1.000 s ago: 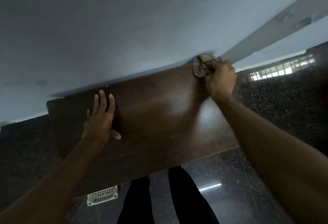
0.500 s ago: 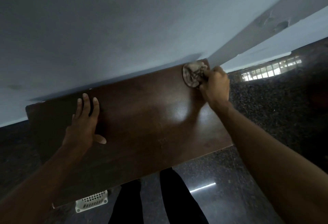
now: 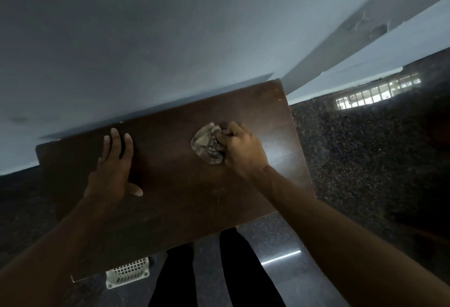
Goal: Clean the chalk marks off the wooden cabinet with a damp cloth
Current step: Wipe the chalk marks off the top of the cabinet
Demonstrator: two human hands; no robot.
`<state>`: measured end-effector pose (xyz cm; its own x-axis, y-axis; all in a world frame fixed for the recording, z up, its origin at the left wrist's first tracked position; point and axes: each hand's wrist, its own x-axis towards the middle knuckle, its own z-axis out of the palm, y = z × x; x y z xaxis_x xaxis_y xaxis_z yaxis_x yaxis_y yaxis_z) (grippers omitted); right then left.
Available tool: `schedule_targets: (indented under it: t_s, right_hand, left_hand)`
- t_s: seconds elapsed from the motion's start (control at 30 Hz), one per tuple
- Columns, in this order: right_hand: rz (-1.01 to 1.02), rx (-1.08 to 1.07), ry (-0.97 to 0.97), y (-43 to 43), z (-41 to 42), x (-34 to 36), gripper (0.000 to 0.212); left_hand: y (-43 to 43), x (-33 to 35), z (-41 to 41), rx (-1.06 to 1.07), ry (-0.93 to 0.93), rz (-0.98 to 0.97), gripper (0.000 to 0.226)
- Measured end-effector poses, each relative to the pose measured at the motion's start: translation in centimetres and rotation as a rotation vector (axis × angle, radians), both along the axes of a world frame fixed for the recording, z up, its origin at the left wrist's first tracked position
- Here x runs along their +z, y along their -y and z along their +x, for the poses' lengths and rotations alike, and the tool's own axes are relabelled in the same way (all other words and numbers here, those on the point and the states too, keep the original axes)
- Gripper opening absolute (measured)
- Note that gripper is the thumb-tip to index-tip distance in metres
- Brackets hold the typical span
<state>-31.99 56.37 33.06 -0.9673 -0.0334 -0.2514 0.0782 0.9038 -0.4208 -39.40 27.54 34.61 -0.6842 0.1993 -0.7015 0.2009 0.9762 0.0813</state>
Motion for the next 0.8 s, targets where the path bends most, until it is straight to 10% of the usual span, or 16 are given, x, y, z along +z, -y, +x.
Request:
schedule_targets:
  t_s: [0.3,0.8]
  right_hand:
    - [0.253,-0.368,-0.103,-13.4,-4.1,-0.7,0.021]
    - [-0.061,-0.629,0.064,0.5,18.1,-0.5,0.012]
  left_hand:
    - [0.2,-0.4,0.1,0.019,0.006,-0.008,0.148]
    - [-0.4,0.3,0.2,0.017,0.044,-0.046,0.145]
